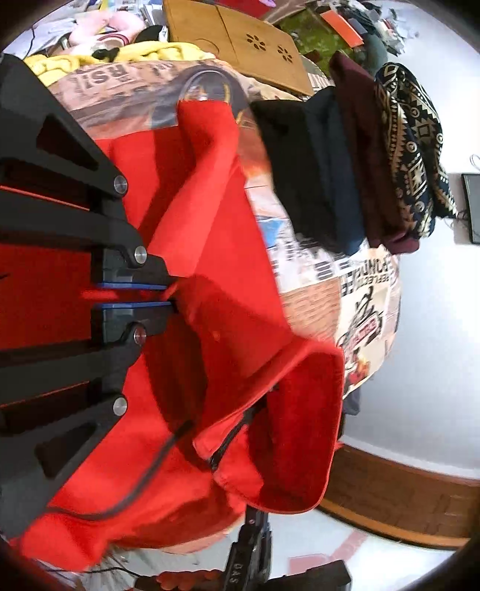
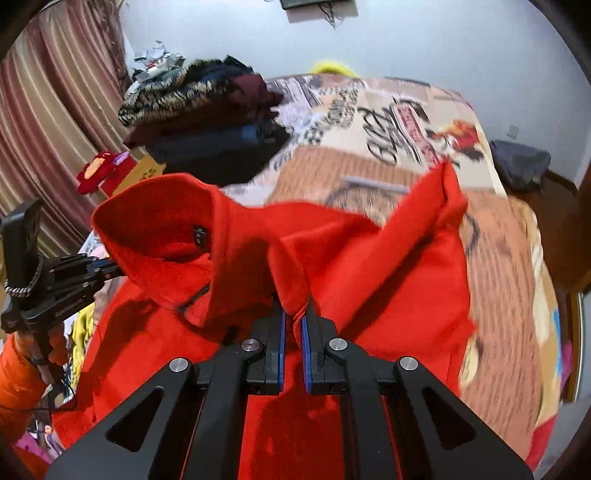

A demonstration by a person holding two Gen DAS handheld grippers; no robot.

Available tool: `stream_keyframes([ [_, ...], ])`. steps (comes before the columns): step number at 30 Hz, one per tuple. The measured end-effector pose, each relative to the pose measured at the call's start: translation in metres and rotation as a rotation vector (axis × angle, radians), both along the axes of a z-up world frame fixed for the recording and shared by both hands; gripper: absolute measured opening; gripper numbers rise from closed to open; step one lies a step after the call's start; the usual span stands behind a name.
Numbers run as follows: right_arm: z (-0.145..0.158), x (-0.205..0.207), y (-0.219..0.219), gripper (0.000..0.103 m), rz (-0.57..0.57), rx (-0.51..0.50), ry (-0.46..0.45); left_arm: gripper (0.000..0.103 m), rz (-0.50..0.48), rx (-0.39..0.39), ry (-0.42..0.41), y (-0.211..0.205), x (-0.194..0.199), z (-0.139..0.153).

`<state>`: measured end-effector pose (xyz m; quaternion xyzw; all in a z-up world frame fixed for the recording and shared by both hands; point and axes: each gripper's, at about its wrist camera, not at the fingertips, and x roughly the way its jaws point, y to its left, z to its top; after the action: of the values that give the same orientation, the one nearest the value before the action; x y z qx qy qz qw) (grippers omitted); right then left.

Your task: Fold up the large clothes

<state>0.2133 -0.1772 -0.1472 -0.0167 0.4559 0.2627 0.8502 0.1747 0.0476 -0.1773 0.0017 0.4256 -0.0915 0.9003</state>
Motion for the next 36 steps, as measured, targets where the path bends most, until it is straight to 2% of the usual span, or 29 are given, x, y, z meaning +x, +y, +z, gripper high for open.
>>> stream_keyframes([
  [5,-0.009,-0.019,-0.012,0.012,-0.03,0.013,0.032,0.004,-0.024,0.048,0.081,-0.005,-0.016,-0.018],
  [9,-0.007,-0.028,-0.022,0.013,-0.056,0.011,0.035,0.004,0.006,0.013,0.138,0.011,-0.021,-0.028],
  [13,0.0,-0.033,-0.033,0.013,-0.082,-0.009,0.029,0.005,0.059,-0.02,0.136,0.029,-0.032,-0.024],
  [15,0.008,-0.029,-0.041,0.015,-0.105,-0.014,0.018,0.01,0.104,-0.01,0.115,0.041,-0.035,-0.017],
  [17,0.016,-0.024,-0.048,0.022,-0.127,0.001,0.007,0.024,0.145,-0.016,0.096,0.053,-0.034,-0.011],
  [19,0.026,-0.013,-0.055,0.039,-0.158,0.021,-0.016,0.037,0.208,-0.027,0.074,0.072,-0.027,-0.002],
  [21,0.033,-0.001,-0.059,0.047,-0.187,0.034,-0.039,0.041,0.267,-0.038,0.061,0.089,-0.017,0.004],
  [24,0.035,0.024,-0.064,0.052,-0.222,0.066,-0.031,0.048,0.324,-0.104,0.053,0.114,-0.004,0.007],
  [26,0.031,0.041,-0.067,0.053,-0.248,0.09,-0.005,0.057,0.369,-0.173,0.061,0.133,0.006,0.003],
  [30,0.01,0.079,-0.077,0.068,-0.318,0.131,0.082,0.058,0.426,-0.288,0.104,0.161,0.029,-0.016],
  [36,-0.039,0.135,-0.09,0.068,-0.405,0.157,0.257,0.058,0.42,-0.395,0.233,0.169,0.062,-0.065],
])
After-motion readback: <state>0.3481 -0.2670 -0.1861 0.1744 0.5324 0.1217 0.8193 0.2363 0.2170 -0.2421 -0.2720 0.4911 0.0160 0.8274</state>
